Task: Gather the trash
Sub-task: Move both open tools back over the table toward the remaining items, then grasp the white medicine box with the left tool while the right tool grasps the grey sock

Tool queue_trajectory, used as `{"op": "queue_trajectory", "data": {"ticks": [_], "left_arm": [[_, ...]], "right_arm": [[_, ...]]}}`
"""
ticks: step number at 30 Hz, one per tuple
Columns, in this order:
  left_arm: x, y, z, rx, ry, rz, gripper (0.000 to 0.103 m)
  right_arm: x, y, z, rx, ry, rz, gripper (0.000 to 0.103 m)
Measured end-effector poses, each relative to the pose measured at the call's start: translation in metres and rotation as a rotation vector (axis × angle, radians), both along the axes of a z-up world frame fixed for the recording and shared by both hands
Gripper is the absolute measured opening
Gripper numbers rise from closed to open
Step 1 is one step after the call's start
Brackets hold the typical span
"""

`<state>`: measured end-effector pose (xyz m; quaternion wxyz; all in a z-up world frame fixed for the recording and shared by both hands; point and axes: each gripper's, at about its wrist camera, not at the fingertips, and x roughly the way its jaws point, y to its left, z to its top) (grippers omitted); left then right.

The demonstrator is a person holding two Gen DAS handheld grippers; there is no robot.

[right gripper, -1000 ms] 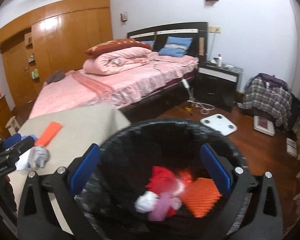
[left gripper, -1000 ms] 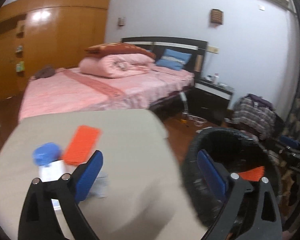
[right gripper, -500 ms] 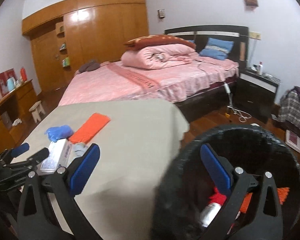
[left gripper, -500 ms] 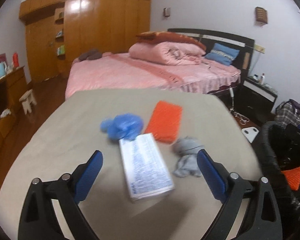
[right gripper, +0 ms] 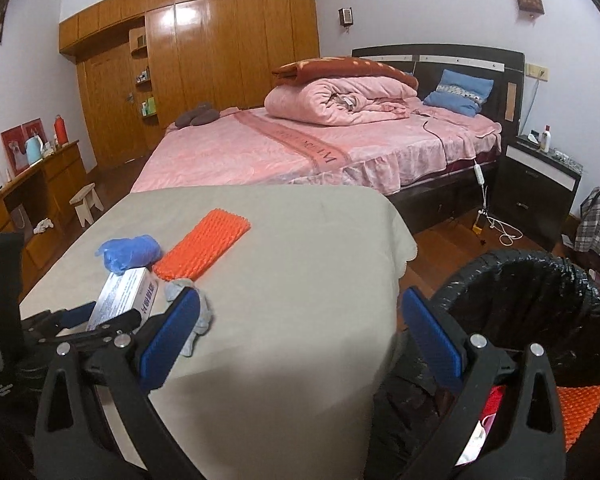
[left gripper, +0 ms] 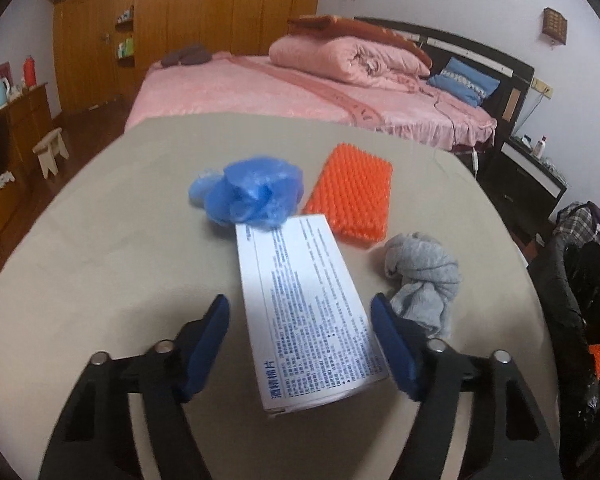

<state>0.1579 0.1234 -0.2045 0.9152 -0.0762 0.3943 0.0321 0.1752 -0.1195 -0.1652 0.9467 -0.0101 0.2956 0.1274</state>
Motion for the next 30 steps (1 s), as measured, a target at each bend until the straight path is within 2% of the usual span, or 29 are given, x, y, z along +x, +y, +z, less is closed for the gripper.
{"op": "queue_trajectory", "data": {"ticks": [5,9,17,23,30], "left_arm": [[-0.001,-0.003,-0.002,-0.008,0.004,-0.015,0.063],[-0.003,0.006,0.000,-0.046,-0.008,0.013,0.059],[-0.019,0.033,0.006,0.003,-0.012,0.038,0.058],[-0.022,0.050,0.006,0.003,-0.014,0.067,0.057],[-0.021,0.051,0.005,0.017,-0.020,0.062,0.057]], "right_arm": [[0.005,0.009,-0.002,-0.005,0.004,0.015,0.098],[0.008,0.019,-0.004,-0.008,0.014,0.039,0.098],[0.020,0.042,-0.021,-0.008,0.076,0.074,0.098],[0.031,0.066,-0.038,-0.022,0.138,0.089,0.097],[0.037,0.084,-0.045,-0.048,0.151,0.108,0.097]]}}
